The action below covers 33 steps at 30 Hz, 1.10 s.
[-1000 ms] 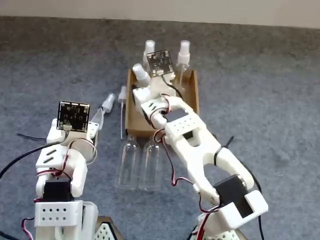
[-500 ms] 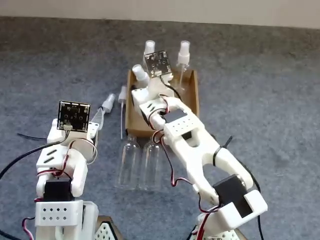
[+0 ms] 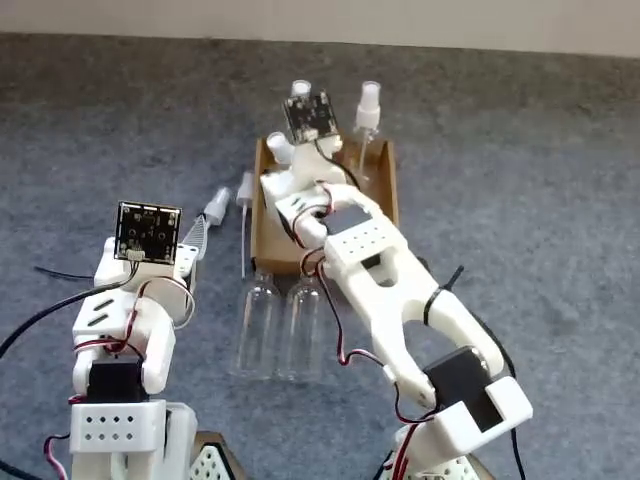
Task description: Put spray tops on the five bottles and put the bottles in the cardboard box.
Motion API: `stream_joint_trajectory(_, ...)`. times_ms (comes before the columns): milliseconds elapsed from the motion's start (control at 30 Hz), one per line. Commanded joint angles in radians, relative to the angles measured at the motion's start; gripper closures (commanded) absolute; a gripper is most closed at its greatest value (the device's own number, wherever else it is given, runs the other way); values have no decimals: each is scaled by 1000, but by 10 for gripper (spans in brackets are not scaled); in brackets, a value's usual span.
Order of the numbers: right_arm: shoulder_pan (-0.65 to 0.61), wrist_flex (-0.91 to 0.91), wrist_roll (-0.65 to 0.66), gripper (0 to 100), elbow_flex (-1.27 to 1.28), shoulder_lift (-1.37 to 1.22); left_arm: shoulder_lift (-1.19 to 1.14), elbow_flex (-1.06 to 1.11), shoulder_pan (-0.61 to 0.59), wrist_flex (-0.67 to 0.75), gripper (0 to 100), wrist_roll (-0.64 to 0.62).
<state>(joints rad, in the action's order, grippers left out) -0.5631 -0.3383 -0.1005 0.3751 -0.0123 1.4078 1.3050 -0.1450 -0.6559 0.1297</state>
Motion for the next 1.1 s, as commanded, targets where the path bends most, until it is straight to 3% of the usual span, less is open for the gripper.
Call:
stream_joint_trajectory(0, -8, -122, 2, 779, -217, 21, -5, -2, -12, 23, 807, -2)
stream_joint_trajectory(300, -12, -506, -5, 779, -564, 25, -5, -2, -12, 26, 807, -2)
stream_joint_trajectory(467, -24, -648, -5, 779, -631, 128, -5, -10, -13, 26, 807, -2)
stream_joint_trajectory(633, -42, -740, 2, 779, -490, 249, 2, -4, -25, 21, 809, 5)
stream_joint_trajectory(900, -99, -779, -5, 779, -125, 476, 4, 1, -179, -117, 810, 5)
stream_joint_trajectory(1067, -130, -869, -11, 781, 30, 573, 4, 81, -242, -114, 807, 5)
